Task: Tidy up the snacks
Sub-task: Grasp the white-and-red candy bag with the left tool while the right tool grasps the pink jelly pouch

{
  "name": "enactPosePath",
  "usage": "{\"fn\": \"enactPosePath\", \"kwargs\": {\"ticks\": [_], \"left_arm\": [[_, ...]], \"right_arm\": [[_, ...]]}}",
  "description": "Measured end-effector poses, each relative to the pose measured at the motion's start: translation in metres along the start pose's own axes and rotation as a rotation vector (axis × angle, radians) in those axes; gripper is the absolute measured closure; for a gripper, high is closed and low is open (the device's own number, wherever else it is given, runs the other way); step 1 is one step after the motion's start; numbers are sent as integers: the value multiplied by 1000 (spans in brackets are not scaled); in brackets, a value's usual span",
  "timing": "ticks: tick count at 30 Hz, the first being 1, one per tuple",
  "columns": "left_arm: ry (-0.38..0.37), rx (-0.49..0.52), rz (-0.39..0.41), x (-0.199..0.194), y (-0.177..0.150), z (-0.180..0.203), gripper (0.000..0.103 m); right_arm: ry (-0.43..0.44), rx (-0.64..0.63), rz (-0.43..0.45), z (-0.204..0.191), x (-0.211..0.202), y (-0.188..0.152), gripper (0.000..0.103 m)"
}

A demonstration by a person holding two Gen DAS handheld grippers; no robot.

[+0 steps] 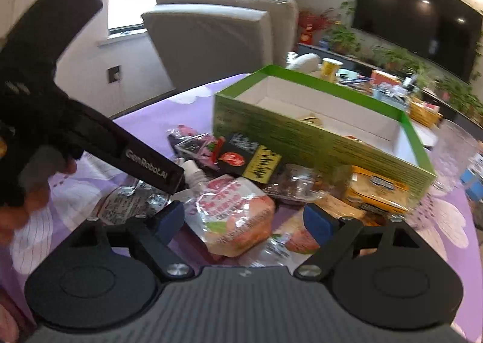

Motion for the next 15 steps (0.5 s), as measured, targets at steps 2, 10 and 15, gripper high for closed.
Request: {"fn": "enactPosePath", "kwargs": {"ticks": [2, 10, 15], "left_arm": [[12, 13, 36, -8, 2, -6, 90], [-93, -87, -34, -11, -1, -20, 75], [-44, -80, -32, -13, -9, -21, 61]], "right_arm": [[25, -23, -23, -1, 8, 0, 55], [87, -77, -88, -9, 30, -3, 54], [95, -38, -92, -7, 30, -4, 55]]}}
Point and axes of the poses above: each gripper's, at about its wrist camera, not at the fingertips, and x roughly the way its jaws point, z to its right, y to its top, the point moved 7 cm from there along x, roughly the way its jaws point, and after that the axes turned 1 degree about -y, right-handed, at the moved point
